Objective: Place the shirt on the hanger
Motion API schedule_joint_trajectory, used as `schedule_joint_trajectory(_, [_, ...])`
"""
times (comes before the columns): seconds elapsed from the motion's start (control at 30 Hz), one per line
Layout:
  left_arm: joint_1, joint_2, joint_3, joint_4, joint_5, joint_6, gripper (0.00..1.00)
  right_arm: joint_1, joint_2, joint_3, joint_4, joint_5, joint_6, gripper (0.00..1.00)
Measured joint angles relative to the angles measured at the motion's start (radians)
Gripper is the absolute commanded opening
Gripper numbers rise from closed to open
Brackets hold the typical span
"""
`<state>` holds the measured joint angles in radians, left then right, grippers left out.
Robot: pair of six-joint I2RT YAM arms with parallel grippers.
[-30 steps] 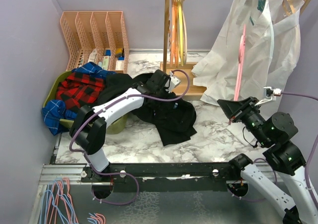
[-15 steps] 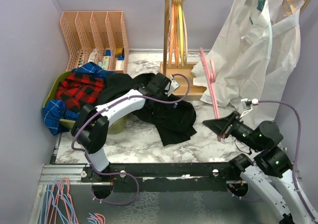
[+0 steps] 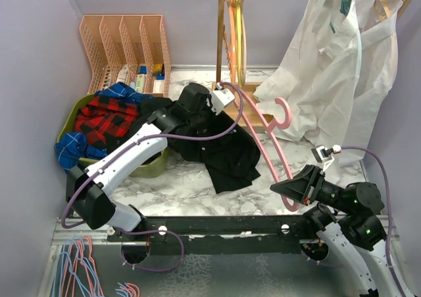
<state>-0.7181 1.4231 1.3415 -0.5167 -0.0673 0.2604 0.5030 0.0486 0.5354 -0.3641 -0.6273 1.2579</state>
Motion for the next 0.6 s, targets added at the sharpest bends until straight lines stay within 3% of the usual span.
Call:
schedule_joint_trajectory(0.2, [0.006, 0.005, 0.023, -0.01, 0.025, 0.012, 0.0, 0.0, 0.0, -0.027, 0.027, -0.089, 0.122, 0.01])
schedule_joint_trajectory(0.6, [0.01, 0.026, 0.033, -0.003, 0.024, 0.022, 0.0, 0.0, -0.016, 0.109, -0.066, -0.173, 0.147, 0.01])
